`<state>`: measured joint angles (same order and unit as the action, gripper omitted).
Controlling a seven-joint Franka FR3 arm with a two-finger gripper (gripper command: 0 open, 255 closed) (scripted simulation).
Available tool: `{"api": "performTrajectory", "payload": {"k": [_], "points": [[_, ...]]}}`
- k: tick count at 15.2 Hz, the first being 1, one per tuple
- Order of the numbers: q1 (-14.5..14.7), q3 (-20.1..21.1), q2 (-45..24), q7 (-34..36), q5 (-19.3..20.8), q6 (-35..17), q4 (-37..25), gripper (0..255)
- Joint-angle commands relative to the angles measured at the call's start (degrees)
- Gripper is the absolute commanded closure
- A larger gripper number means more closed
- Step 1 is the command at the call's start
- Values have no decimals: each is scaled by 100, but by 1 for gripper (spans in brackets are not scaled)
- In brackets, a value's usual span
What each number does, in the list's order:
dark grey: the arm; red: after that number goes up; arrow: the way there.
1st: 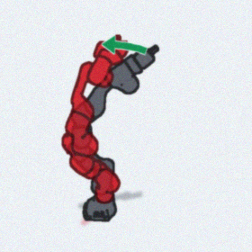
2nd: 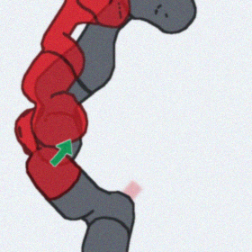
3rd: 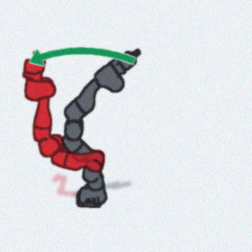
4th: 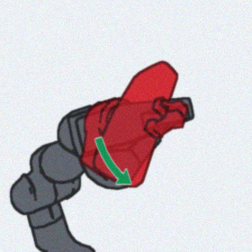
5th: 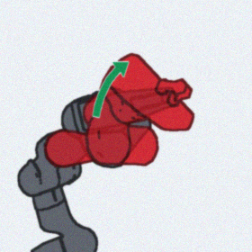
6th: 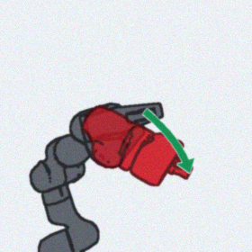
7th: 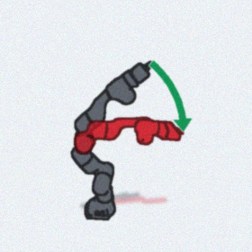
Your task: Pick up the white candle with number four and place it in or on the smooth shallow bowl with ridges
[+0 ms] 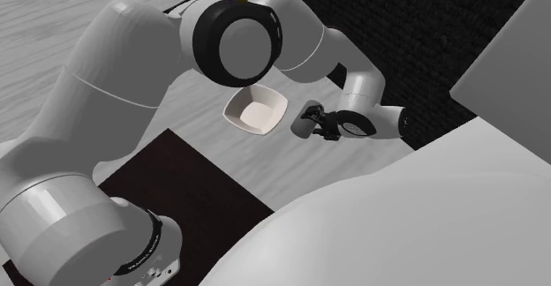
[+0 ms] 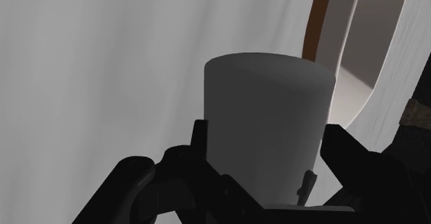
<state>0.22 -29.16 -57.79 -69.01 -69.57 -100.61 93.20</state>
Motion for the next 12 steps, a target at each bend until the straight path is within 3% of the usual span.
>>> {"api": "performTrajectory", "payload": {"k": [1,12], "points": [[38,-51,83,22,24,-37,74,255],[237,-305,793,272,307,183,454,255]]}}
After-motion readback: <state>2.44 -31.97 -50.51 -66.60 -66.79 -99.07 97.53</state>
